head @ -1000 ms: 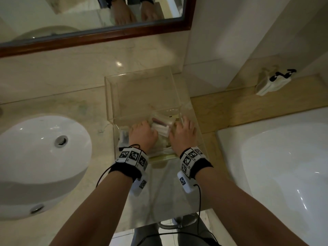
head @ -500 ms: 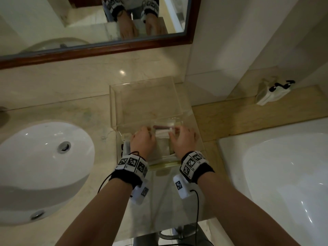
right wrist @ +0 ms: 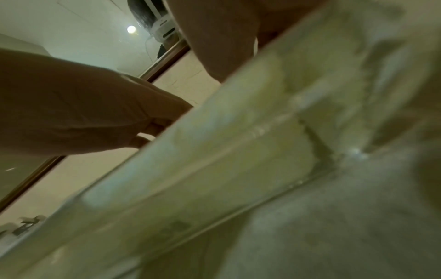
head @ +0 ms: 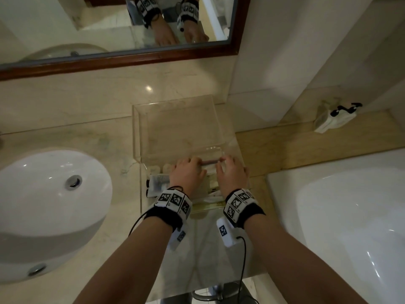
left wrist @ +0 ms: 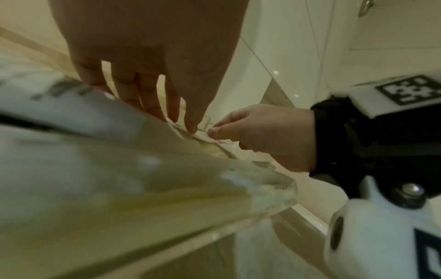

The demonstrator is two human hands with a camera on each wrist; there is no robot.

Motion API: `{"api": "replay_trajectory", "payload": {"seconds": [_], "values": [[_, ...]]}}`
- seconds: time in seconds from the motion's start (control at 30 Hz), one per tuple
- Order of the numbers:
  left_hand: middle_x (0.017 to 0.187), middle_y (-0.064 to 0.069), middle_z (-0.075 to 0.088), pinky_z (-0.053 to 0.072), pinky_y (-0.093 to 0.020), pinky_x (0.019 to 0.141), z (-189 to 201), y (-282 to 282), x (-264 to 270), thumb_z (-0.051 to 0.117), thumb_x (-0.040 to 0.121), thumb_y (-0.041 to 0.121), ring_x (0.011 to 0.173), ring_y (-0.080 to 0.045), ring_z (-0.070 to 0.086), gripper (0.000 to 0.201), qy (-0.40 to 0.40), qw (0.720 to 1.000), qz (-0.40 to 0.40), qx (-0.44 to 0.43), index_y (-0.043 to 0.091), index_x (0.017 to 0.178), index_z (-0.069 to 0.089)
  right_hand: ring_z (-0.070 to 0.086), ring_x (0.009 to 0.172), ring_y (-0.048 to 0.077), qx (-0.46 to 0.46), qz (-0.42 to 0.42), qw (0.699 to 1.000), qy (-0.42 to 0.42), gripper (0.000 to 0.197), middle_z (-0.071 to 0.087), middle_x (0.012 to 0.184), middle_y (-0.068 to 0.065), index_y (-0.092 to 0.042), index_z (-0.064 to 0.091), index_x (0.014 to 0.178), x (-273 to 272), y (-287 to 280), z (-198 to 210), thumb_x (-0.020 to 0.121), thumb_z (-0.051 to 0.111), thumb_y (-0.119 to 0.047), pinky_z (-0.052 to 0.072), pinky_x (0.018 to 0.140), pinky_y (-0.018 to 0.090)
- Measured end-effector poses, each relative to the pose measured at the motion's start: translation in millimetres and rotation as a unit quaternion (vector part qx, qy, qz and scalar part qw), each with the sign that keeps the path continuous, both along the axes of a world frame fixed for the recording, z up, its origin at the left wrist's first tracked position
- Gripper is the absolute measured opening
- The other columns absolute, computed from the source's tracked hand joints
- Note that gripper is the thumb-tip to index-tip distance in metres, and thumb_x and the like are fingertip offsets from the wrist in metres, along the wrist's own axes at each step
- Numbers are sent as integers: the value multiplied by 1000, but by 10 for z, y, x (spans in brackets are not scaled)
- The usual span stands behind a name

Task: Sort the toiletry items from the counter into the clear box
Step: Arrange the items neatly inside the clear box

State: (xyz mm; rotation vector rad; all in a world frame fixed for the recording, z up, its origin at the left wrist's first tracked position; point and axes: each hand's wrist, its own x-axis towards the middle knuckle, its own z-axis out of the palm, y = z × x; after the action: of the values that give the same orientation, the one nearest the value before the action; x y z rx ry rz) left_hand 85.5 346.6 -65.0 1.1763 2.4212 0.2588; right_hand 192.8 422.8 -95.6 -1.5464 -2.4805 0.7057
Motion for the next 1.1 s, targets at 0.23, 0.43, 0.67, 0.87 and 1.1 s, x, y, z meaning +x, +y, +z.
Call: {"api": "replay_trajectory", "payload": {"seconds": [0.23, 0.43, 0.67, 0.87, 1.1], "values": [[121, -6, 54, 39, -40, 100, -98, 68, -20, 55, 88, 37, 116, -27, 48, 36, -3, 1000, -9, 9, 18, 119, 54, 42, 125, 26, 62, 92, 994, -15, 35, 46, 137, 6, -16, 51, 127, 39, -36, -14, 94, 46, -28, 31, 104, 41], [119, -8, 48, 51, -38, 82, -136, 118, -23, 58, 88, 32, 101, -29, 57, 34, -49, 999, 2, 18, 13, 116, 53, 36, 130, 22, 9, 105, 994, -22, 39, 40, 145, -1, -19, 43, 136, 6, -14, -25, 98, 39, -28, 27, 111, 38], [124, -7, 56, 44, -37, 98, -67, -42, -167, 58, 89, 39, 113, -24, 55, 57, -89, 995, 14, 37, 13, 136, 40, 35, 131, 26, 2, 95, 995, 28, 37, 44, 143, 1, -17, 50, 131, 0, -4, -17, 96, 42, -28, 26, 111, 42], [118, -6, 63, 43, -36, 98, 11, -347, -474, 57, 87, 27, 110, -25, 57, 45, -90, 994, -44, -45, 16, 130, 47, 36, 131, 25, 34, 93, 994, 44, 44, 44, 142, 3, -16, 53, 127, -72, -42, 99, 92, 32, -33, 21, 112, 43], [112, -13, 66, 46, -35, 87, 22, -355, -548, 48, 92, 14, 104, -31, 60, 24, -91, 996, -6, 0, 11, 113, 59, 34, 132, 21, -10, 101, 993, 54, 30, 45, 139, 2, -17, 55, 121, -227, -147, 78, 93, 44, -19, 10, 115, 41]]}}
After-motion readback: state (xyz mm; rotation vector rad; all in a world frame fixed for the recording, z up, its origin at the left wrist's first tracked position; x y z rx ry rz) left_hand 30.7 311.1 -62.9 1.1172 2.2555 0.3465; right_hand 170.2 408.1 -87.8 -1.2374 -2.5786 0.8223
